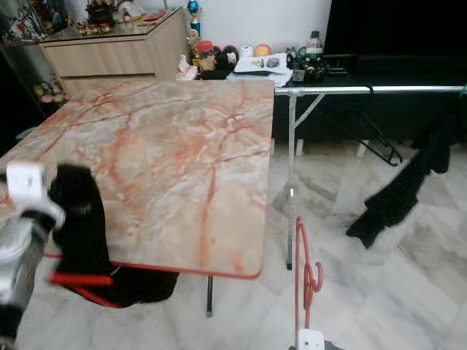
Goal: Hang hanger
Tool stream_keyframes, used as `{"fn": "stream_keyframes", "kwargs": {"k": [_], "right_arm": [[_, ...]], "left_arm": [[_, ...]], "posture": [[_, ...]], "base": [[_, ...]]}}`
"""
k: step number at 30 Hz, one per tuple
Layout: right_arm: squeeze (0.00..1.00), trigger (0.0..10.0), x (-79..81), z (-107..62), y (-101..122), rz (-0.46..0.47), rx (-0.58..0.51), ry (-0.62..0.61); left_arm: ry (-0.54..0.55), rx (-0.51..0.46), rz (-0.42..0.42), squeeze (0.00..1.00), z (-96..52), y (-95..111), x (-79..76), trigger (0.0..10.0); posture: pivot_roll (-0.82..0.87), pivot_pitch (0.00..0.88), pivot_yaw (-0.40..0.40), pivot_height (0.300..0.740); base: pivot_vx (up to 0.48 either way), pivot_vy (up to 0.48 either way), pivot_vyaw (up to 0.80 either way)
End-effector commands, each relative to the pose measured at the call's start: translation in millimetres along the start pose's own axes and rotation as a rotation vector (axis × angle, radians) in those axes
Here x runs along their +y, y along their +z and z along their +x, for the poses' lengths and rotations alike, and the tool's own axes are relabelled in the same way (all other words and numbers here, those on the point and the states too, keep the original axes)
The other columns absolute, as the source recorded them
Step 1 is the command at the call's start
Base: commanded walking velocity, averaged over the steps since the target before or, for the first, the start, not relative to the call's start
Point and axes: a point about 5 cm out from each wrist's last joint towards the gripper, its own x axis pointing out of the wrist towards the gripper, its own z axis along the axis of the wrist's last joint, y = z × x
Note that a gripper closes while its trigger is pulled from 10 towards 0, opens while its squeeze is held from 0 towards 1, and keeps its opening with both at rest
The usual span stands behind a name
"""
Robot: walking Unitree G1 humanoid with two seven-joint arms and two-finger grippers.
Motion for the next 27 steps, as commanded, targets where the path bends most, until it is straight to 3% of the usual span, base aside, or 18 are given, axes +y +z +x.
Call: {"fn": "stream_keyframes", "kwargs": {"k": [1,7,10,14,19,22,25,27], "right_arm": [[0.00,10.0,10.2,0.8,1,0.008,-0.003,0.022],[0.00,10.0,9.6,0.9,1,0.016,-0.001,0.012],[0.00,10.0,9.2,0.8,1,0.014,0.000,0.012],[0.00,10.0,8.6,0.5,0,0.014,0.004,0.011],[0.00,10.0,8.6,-1.1,-5,0.010,0.016,0.012],[0.00,10.0,9.8,-2.0,-7,-0.004,0.024,0.023],[0.00,10.0,9.0,-2.4,-8,-0.006,0.026,0.023],[0.00,10.0,8.2,-3.0,-10,-0.016,0.029,0.026]], "left_arm": [[0.001,-0.099,0.044,0.00,14.3,31,8.7,10.0],[-0.103,-0.202,0.060,0.00,57.9,77,-15.3,10.0],[-0.139,-0.215,0.079,0.00,70.7,87,-25.5,10.0],[-0.157,-0.196,0.044,0.00,75.0,85,-31.6,10.0],[-0.165,-0.100,0.058,0.00,55.6,45,-28.4,10.0],[-0.147,0.014,0.053,0.00,30.4,8,-23.0,10.0],[-0.165,0.056,0.044,0.00,15.2,-6,-24.0,10.0],[-0.186,0.120,0.030,0.00,-7.6,-22,-26.2,10.0]], "posture": [[0.10,0.059,0.093,0.740],[0.10,0.049,0.100,0.740],[0.11,0.043,0.101,0.740],[0.10,0.046,0.104,0.740],[0.10,0.060,0.098,0.740],[0.10,0.070,0.089,0.740],[0.10,0.075,0.085,0.740],[0.10,0.083,0.084,0.740]], "base": [[0.330,0.000,0.00],[0.328,0.000,0.00],[0.311,0.000,0.00],[0.155,0.000,0.00],[0.000,0.000,0.00],[0.000,0.000,0.00],[0.000,0.000,0.00],[0.000,0.000,0.00]]}}
